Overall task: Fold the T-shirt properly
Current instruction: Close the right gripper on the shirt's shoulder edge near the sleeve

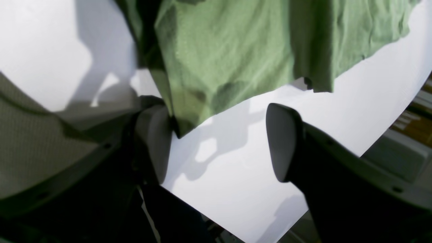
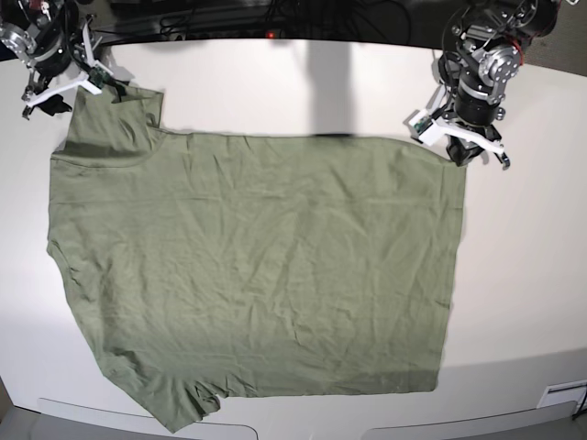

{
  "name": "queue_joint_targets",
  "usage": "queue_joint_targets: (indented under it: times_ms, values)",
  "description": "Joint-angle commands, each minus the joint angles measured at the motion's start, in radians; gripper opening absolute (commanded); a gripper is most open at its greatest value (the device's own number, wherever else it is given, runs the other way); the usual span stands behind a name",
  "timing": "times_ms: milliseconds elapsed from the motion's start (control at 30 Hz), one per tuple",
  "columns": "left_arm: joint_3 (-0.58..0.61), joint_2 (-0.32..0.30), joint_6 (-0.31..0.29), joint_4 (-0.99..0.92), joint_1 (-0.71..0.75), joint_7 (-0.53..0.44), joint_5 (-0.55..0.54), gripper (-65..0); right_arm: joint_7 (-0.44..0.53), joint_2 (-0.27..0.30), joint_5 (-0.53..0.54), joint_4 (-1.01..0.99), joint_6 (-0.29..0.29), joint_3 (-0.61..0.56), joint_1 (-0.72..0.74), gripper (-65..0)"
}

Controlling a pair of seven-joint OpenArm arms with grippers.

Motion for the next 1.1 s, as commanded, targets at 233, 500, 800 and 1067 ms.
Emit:
queue_joint_targets:
  times_ms: [233, 500, 800, 1067]
  values:
    - [0.015, -0.003, -0.057, -0.013, 0.028, 0.027, -0.018, -65.0, 0.070, 0.016, 0.002, 0.005, 0.082, 0.004, -0.008, -33.2]
    - [0.015, -0.003, -0.057, -0.013, 0.028, 0.027, -0.018, -65.0, 0.150, 0.016, 0.002, -0.018, 0.080, 0.004, -0.005, -42.0]
    - [0.015, -0.003, -0.057, -0.013, 0.028, 0.024, -0.018, -65.0, 0.267, 0.013, 0.002, -0.119, 0.066, 0.004, 0.000, -49.1]
    - [0.015, -0.003, -0.056, -0.013, 0.028, 0.023, -0.018, -65.0, 0.357, 0.013, 0.002, -0.124, 0.066, 0.004, 0.000, -65.0]
